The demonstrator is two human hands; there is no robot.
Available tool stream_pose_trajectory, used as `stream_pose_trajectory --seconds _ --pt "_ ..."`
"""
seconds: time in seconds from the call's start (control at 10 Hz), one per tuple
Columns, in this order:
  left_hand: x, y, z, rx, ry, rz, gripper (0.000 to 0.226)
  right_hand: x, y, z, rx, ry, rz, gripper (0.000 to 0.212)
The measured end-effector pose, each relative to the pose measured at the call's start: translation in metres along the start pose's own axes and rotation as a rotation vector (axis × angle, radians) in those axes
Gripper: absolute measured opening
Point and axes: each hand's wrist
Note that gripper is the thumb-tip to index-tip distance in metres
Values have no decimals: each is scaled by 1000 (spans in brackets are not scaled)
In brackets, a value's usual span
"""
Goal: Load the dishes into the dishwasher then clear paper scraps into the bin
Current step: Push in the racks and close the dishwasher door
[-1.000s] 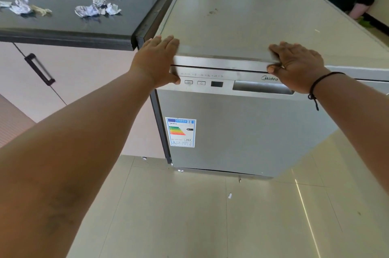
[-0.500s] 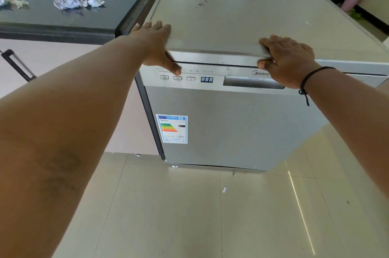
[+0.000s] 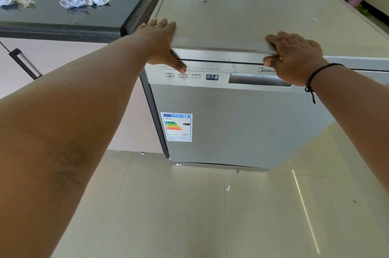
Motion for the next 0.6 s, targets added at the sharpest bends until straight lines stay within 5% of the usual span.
stream_pose_trajectory --seconds 0.6 --pt "3 0 1 9 -52 19 144 1 0 0 -1 -29 1 59"
Point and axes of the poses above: each hand's wrist, its own z-axis towards the middle knuckle, its own x-axis out of the palm, y = z × x, and after that the axes turned 15 degrees about y, right-handed
